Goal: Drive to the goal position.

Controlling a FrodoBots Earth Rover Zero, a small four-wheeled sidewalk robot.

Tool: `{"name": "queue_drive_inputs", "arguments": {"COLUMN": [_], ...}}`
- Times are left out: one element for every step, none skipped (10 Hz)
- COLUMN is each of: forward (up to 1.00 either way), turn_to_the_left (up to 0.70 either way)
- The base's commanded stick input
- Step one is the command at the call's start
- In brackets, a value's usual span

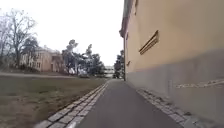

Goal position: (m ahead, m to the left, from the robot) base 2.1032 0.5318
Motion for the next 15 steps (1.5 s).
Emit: {"name": "queue_drive_inputs", "arguments": {"forward": [1.0,1.0,1.0,1.0,1.0,1.0,1.0,1.0,1.0,1.0,1.0,1.0,1.0,1.0,1.0], "turn_to_the_left": [0.0,0.0,0.0,0.0,0.0,0.0,0.0,0.0,0.0,0.0,0.0,0.0,0.0,0.0,0.0]}}
